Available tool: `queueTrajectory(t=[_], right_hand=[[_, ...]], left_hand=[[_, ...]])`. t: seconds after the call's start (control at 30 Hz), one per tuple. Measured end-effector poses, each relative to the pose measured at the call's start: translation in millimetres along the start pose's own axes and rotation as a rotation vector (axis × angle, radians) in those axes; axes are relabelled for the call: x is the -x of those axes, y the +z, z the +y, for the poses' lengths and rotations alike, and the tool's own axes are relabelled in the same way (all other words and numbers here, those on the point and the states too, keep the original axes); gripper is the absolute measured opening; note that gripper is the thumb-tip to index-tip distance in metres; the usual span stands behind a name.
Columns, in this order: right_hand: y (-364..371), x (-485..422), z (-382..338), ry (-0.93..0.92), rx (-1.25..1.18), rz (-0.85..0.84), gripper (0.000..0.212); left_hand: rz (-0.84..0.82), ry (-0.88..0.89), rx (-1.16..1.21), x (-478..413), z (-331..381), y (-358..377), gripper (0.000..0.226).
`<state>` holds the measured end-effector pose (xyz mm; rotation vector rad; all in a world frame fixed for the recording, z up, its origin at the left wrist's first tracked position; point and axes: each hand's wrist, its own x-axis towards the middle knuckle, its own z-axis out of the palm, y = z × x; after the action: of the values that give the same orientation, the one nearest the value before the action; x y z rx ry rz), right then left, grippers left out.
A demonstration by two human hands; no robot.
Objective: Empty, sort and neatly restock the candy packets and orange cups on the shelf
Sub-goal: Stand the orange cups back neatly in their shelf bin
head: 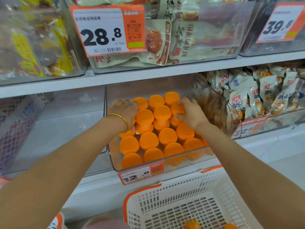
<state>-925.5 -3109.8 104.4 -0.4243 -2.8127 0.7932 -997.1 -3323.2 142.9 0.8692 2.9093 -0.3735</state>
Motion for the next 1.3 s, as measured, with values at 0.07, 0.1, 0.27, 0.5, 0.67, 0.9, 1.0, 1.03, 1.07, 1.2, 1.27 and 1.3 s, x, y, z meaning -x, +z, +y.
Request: queueTrajectory(t=[0.07, 0.1, 0.27, 0.5, 0.67, 0.9, 1.0, 1.03, 1.07, 1.2, 1.27, 1.3], right_hand=[[-1.6, 2.8, -2.4, 0.009, 0.007, -0.003, 0.051], [-3.8, 5.2, -3.3, 0.015, -0.006, -0.011, 0.053], [-26.9, 30.2, 2.9, 0.007, -0.089, 0.113, 0.049], [-47.4, 165.5, 13.9, -0.003, -0.581, 0.307, 0.016], [46.9, 211.3, 89.5, 0.357, -0.512, -0.088, 0.009], [198.3, 257.7, 188.2, 0.437, 0.04, -0.625, 0.06], [239.9, 263.1, 206.3, 0.207, 0.314, -0.692, 0.074], [249.5, 263.3, 208.9, 0.142, 0.367, -0.705, 0.076], [256.3, 264.5, 209.7, 0.097, 0.409, -0.73, 0.078], [274.2, 274.4, 220.6, 0.058, 0.548, -0.754, 0.073], [277.9, 276.2, 230.0, 0.12, 0.544, -0.723, 0.07], [278.5, 276.4, 234.4, 0.148, 0.537, -0.712, 0.067]], left_hand=[[0.004, -0.009, -0.018, 1.0, 1.8, 0.2, 0.078], [0.003, -0.014, -0.01, 2.2, 2.5, -0.4, 0.079], [0.134, 0.04, 0.153, 27.8, 11.6, -11.4, 0.066], [0.578, 0.603, 0.603, 125.5, 99.1, 7.3, 0.029], [-0.153, 0.576, 0.415, 121.5, 158.2, 100.4, 0.025], [-0.736, 0.449, 0.197, 109.8, 182.5, 279.8, 0.055], [-0.911, 0.387, 0.098, 124.6, 186.8, 343.9, 0.078], [-0.935, 0.352, 0.078, 129.8, 188.5, 359.5, 0.082], [-0.95, 0.322, 0.058, 135.7, 190.7, 371.4, 0.086], [-0.86, 0.337, -0.058, 148.1, 193.0, 394.6, 0.093], [-0.834, 0.304, -0.043, 144.8, 191.8, 400.6, 0.095], [-0.83, 0.289, -0.034, 143.2, 192.0, 402.1, 0.095]])
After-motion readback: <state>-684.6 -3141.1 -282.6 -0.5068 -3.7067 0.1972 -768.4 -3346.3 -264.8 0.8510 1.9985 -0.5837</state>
